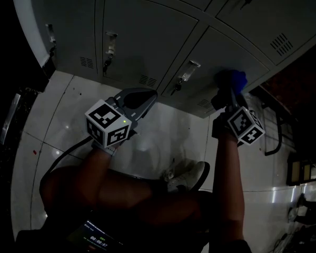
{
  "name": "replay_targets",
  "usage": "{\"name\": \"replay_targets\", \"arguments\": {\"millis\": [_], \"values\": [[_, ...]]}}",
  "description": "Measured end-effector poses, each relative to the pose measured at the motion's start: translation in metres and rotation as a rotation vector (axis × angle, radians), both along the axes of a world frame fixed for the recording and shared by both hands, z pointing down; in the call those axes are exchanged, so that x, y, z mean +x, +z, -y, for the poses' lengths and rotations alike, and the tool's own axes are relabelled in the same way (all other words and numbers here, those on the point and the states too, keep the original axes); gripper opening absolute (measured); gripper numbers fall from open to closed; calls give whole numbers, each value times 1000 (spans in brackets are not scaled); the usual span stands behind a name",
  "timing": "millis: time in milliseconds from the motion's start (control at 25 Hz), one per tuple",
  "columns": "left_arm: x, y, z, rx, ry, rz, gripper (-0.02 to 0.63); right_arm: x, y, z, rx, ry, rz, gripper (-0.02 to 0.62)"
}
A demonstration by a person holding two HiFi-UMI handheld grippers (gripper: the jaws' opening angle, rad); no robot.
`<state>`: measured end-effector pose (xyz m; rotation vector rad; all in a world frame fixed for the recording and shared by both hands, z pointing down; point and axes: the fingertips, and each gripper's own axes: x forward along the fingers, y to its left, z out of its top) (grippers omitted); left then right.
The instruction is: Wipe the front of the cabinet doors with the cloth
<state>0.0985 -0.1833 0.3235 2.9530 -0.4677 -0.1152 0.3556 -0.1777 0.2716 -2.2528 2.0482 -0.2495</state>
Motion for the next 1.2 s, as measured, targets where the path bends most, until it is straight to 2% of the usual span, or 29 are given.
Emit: {"name": "replay_targets", "arguments": {"millis": [160,320,560,960,1200], "values": [[-3,-5,1,5,-8,-12,3,-57,15,26,-33,-97,-51,106],[-2,-9,3,6,-8,-23,3,-93,32,49,-64,-162,-59,106],[-2,-9,3,5,-12,-30,3,-122,54,77,-89,-211,9,106],[-1,-7,3,5,-9,-25,3,-107,60,84,-61,-136,-42,106],[-1,-6,2,2,-10,-21,3,-73,59,69,-31,-53,-41,106]]}}
